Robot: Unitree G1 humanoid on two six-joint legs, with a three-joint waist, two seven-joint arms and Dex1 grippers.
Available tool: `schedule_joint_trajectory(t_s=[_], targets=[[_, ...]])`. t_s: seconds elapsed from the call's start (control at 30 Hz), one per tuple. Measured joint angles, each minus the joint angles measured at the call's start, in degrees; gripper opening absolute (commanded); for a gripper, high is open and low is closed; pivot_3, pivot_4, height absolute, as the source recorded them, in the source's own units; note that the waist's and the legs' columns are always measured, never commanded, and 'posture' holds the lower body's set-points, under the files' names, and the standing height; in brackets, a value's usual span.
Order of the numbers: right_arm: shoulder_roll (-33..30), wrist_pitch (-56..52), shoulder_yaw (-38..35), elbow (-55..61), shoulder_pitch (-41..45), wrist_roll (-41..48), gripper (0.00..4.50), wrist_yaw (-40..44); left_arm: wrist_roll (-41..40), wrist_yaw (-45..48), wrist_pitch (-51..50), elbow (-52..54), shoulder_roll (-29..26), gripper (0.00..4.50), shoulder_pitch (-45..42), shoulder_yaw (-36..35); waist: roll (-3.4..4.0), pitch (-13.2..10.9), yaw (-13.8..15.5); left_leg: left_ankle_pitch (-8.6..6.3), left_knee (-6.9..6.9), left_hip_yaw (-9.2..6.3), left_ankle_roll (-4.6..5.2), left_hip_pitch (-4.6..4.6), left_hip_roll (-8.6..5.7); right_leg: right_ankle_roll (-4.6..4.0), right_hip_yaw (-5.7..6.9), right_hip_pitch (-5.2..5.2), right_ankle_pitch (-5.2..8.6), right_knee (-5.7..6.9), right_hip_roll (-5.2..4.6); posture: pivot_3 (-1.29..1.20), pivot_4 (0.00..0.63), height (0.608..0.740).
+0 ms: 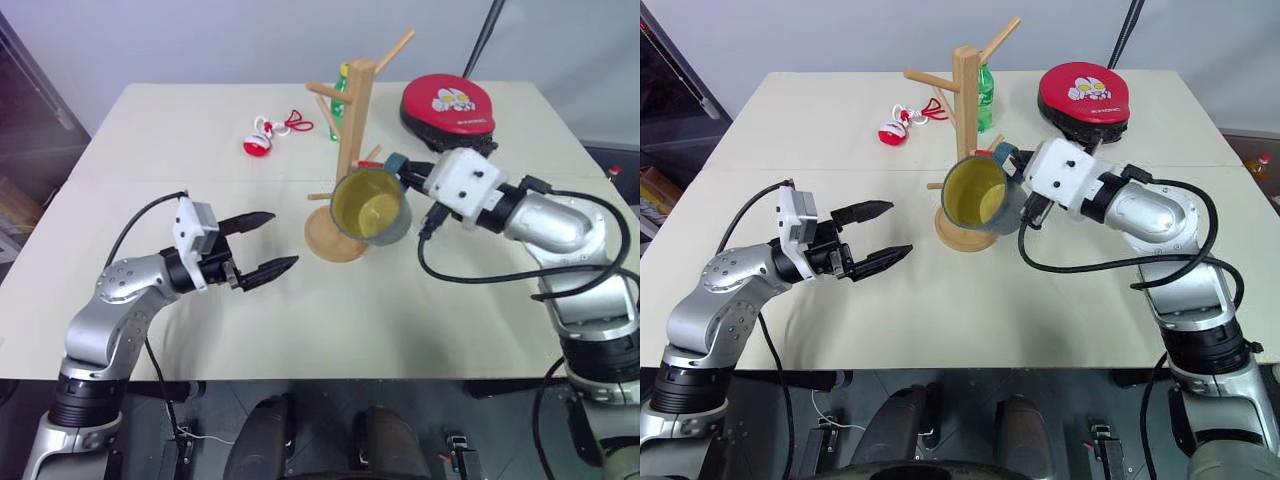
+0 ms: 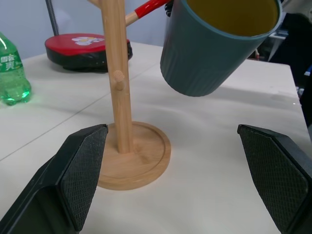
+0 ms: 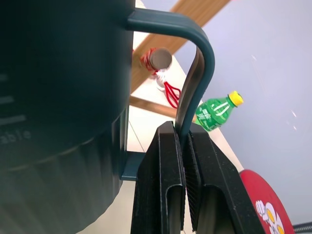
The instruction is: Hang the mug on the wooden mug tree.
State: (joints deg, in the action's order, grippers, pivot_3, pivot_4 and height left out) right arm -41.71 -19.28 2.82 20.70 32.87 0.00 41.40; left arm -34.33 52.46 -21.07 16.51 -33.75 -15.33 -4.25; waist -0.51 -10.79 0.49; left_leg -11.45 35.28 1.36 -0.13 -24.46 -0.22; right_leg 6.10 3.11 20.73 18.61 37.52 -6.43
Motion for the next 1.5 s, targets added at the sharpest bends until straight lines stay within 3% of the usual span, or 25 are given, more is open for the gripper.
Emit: schedule_joint_trajectory(t_s=[0.27,0.67,0.7,0.77,0.8,0.9,1.13,1.27,1.37,1.5], targets=[[0.1,-5.3,5.5,-1.6,7.0,-2.1,0.01,1.9,-0.1,-0.2,0.0,0.0,0.2,4.50,-0.2,0.0,0.00,0.0,0.0,0.00,0.00,0.00,0.00,0.00,0.00,0.00,0.00,0.00,0.00,0.00,0.00,0.00,0.150,0.740],[0.5,-5.6,8.3,-5.8,7.1,-4.3,0.01,2.0,-0.1,-0.5,0.1,0.1,0.7,4.50,-0.2,0.0,0.00,0.0,0.0,0.00,0.00,0.01,0.00,-0.01,-0.01,0.01,0.01,0.01,-0.01,0.00,0.03,0.00,0.150,0.740],[0.5,-5.5,8.3,-5.9,7.1,-4.4,0.65,2.0,-0.1,-0.5,0.1,0.1,0.7,4.50,-0.2,0.0,0.00,0.0,0.0,0.00,0.00,0.01,0.00,-0.01,-0.01,0.02,0.01,0.01,-0.01,0.00,0.05,0.00,0.150,0.740],[0.3,-4.5,8.2,-6.1,7.1,-5.2,1.28,1.7,-0.1,-0.5,0.1,0.1,0.8,4.50,-0.2,0.0,0.00,0.0,0.0,0.00,0.00,0.01,0.00,-0.01,-0.01,0.02,0.01,0.01,-0.01,0.00,0.08,0.00,0.150,0.740],[-0.1,-3.9,8.0,-6.1,7.1,-5.5,1.28,1.7,-0.1,-0.5,0.2,0.1,0.8,4.50,-0.2,0.0,0.00,0.0,0.0,0.00,0.00,0.01,0.00,-0.01,-0.01,0.02,0.01,0.01,-0.01,0.00,0.09,0.00,0.150,0.740],[-2.2,-3.8,5.3,-4.5,5.1,-5.3,1.28,1.7,-0.1,-0.5,0.3,0.1,0.8,4.50,-0.3,0.0,-0.01,0.0,0.3,0.00,0.00,0.01,0.00,-0.03,-0.02,0.02,0.02,0.00,-0.01,-0.01,0.07,0.00,0.150,0.740],[-3.1,-7.8,-9.9,4.6,-7.3,2.6,1.28,2.2,0.2,-1.1,0.9,-1.5,1.9,4.50,0.0,-0.9,-0.03,0.0,0.2,-0.01,-0.01,-0.01,0.01,0.00,0.00,0.03,0.03,-0.06,-0.02,-0.04,0.00,0.00,0.150,0.740],[3.7,-8.4,-20.6,6.4,-21.1,9.3,1.28,0.4,3.8,-5.2,3.9,-8.2,3.8,4.50,0.9,-2.3,-0.05,0.0,0.2,-0.01,-0.01,-0.02,0.02,0.07,-0.01,0.09,0.05,-0.17,-0.06,-0.10,-0.01,0.00,0.150,0.740],[10.2,-4.8,-23.1,3.2,-27.6,11.0,1.28,-2.6,7.6,-9.7,6.7,-13.8,6.0,4.50,1.6,-3.4,-0.07,0.0,0.0,-0.01,0.01,-0.01,0.02,0.11,0.00,0.09,0.04,-0.18,-0.10,-0.10,0.01,0.00,0.150,0.740],[15.3,1.5,-23.4,-3.0,-30.2,11.5,1.28,-6.0,11.0,-14.1,8.6,-18.2,7.3,4.50,2.7,-3.8,-0.04,0.0,-0.1,-0.01,0.02,0.03,0.02,0.09,0.00,0.10,0.00,-0.09,-0.12,-0.04,0.06,0.00,0.150,0.740]])
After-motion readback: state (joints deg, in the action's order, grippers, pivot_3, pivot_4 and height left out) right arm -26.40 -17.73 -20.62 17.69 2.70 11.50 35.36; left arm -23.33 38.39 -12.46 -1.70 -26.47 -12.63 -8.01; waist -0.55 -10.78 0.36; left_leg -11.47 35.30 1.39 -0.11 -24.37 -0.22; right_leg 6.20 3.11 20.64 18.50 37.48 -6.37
